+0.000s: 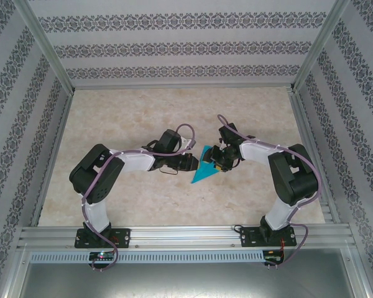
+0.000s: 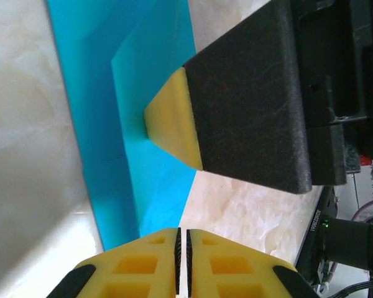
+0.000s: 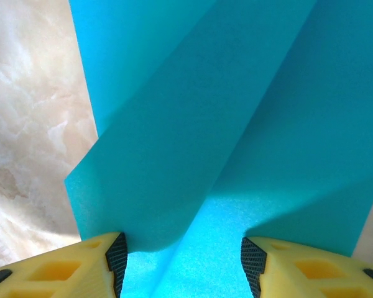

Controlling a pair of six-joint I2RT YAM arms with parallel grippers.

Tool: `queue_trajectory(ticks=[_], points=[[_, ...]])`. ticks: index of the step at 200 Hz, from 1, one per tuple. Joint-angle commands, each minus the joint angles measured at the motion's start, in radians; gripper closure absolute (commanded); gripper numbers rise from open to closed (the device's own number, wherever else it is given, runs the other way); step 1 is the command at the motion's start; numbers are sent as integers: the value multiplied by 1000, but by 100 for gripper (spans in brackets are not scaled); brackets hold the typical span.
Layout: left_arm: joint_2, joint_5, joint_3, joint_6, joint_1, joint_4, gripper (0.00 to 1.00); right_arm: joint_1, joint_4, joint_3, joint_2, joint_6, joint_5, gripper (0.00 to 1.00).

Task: Fold a paper plane with a square sheet of paper (pick it up from the middle)

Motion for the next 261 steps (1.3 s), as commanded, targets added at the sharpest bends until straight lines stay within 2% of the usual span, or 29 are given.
queue_trajectory(ticks=[1,104,191,205,261], points=[[24,39,33,-1,-15,23,86,16,-88,-32,85,-18,100,42],[84,22,61,4,-18,-35,87,32,-142,4,151,-34,120,41],[119,9,71,10,-18,-73,89,54,-209,41,222,-41,163,45],[117,3,67,4,-18,-67,90,58,-219,46,234,-40,169,48],[121,-5,65,4,-18,-74,91,66,-241,65,267,-31,180,48]])
